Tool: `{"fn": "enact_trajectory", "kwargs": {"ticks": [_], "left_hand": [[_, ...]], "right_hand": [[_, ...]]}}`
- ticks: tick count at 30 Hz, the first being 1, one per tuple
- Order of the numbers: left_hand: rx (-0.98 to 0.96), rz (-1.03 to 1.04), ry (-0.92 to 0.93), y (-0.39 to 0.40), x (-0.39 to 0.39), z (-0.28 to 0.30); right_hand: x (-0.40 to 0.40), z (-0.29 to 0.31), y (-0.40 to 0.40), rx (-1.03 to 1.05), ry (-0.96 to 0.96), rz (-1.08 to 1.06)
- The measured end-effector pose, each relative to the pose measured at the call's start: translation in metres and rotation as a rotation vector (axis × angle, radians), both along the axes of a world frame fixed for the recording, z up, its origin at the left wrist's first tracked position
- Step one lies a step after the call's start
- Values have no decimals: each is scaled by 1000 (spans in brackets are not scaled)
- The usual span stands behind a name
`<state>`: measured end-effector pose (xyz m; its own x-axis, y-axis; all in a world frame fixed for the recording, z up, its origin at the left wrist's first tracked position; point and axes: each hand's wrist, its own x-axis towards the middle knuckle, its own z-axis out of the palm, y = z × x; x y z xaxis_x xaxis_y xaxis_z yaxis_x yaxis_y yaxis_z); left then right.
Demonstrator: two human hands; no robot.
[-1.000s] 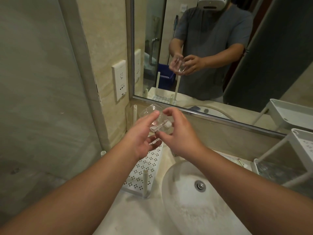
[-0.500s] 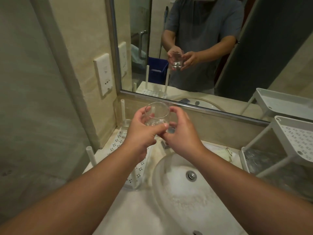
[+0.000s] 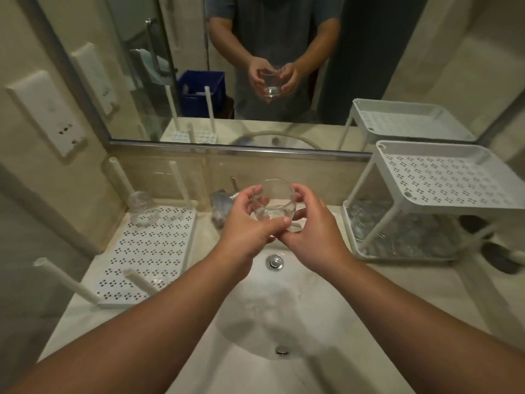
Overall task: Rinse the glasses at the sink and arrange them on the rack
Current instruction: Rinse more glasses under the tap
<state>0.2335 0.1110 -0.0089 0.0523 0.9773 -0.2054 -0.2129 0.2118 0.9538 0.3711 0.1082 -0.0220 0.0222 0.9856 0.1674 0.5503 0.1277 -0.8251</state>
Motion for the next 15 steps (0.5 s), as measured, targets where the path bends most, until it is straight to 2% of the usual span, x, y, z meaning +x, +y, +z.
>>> {"fn": "enact_trajectory", "kwargs": {"ticks": [5,15], "left_hand": [[-26,-83,3,-6,62,-18],[-120,-258,124,-19,167,-56]], "right_hand": [[62,-15,-15,-34,25,-55],[178,-51,-44,-145,75,-127]]}}
